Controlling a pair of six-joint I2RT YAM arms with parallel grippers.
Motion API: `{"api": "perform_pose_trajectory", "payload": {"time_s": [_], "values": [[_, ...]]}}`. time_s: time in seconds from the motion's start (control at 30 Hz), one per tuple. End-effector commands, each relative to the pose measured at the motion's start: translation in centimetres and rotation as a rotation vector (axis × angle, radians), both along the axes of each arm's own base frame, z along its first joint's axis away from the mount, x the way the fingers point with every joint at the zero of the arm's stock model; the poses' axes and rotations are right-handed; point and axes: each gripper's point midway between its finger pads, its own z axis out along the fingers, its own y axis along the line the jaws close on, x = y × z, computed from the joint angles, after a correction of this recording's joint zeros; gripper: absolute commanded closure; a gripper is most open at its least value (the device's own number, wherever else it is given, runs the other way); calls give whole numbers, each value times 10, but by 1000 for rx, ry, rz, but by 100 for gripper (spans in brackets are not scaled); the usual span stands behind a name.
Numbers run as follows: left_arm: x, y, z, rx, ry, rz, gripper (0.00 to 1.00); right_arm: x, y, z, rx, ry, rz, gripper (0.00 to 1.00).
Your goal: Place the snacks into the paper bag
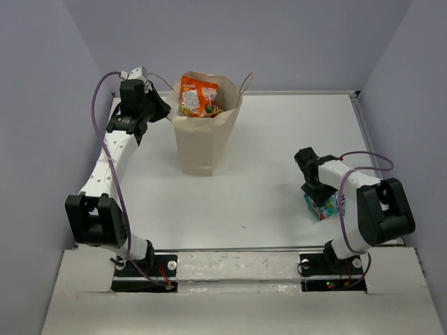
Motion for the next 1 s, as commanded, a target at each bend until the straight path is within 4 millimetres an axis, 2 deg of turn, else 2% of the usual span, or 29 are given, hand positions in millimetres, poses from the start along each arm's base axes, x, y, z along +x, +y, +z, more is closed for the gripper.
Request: {"api": "perform_pose_trajectory", "payload": {"time_s": [0.0, 0.03, 0.1, 0.13, 0.17, 0.23, 0.27, 0.37, 0.4, 0.47, 0.5, 0.57, 0.6, 0.63, 0.67, 0.7, 0.73, 0.77, 0.8, 0.83, 0.87, 0.9, 0.93, 0.97], "values": [[0, 7, 9, 20, -20, 12, 100, -6, 4, -21, 47, -23, -19, 54], [1, 7, 8, 20, -17, 12, 100, -4, 4, -16, 51, -43, -5, 71], [0, 6, 7, 19, -17, 9, 100, 2, 8, -9, 69, -74, 15, 86], [0, 6, 8, 17, -18, 9, 100, 7, 9, 0, 76, -95, 46, 96], [0, 6, 8, 17, -18, 9, 100, 17, 14, 11, 94, -127, 66, 99], [-1, 7, 9, 19, -22, 10, 100, 28, 17, 31, 99, -164, 117, 99], [-1, 7, 10, 20, -24, 9, 100, 46, 22, 59, 109, -233, 146, 99], [-1, 7, 10, 20, -24, 10, 100, 81, 30, 114, 96, -342, 277, 99], [-1, 6, 10, 19, -24, 8, 100, 110, 37, 163, 99, -466, 315, 99], [-1, 7, 10, 19, -24, 9, 100, 143, 46, 223, 63, -590, 438, 99], [-1, 7, 9, 19, -22, 9, 100, 170, 65, 286, 101, -740, 515, 99], [-1, 7, 9, 18, -25, 10, 100, 197, 88, 365, 95, -937, 677, 99], [-2, 7, 6, 17, -20, 12, 100, 215, 114, 381, 154, -984, 759, 99], [-2, 7, 5, 17, -18, 12, 100, 215, 131, 464, 168, -1191, 827, 99], [-3, 7, 4, 16, -18, 11, 100, 216, 144, 493, 177, -1270, 866, 99], [-3, 6, 4, 14, -18, 10, 100, 210, 175, 519, 214, -1346, 944, 99], [-4, 6, 5, 13, -19, 9, 100, 222, 202, 521, 220, -1375, 1008, 99], [-3, 7, 6, 14, -22, 11, 100, 207, 225, 563, 240, -1523, 1078, 99], [-4, 6, 7, 15, -26, 11, 100, 201, 249, 569, 276, -1568, 1137, 99], [-3, 8, 9, 16, -29, 17, 100, 195, 289, 560, 338, -1577, 1211, 99], [-3, 8, 9, 19, -31, 18, 100, 184, 303, 567, 381, -1616, 1247, 99], [-3, 8, 10, 22, -33, 18, 100, 185, 330, 556, 450, -1626, 1317, 99], [-3, 9, 11, 25, -35, 21, 100, 184, 345, 548, 505, -1616, 1336, 99], [-3, 10, 11, 29, -35, 25, 100, 187, 370, 530, 585, -1578, 1346, 99]]}}
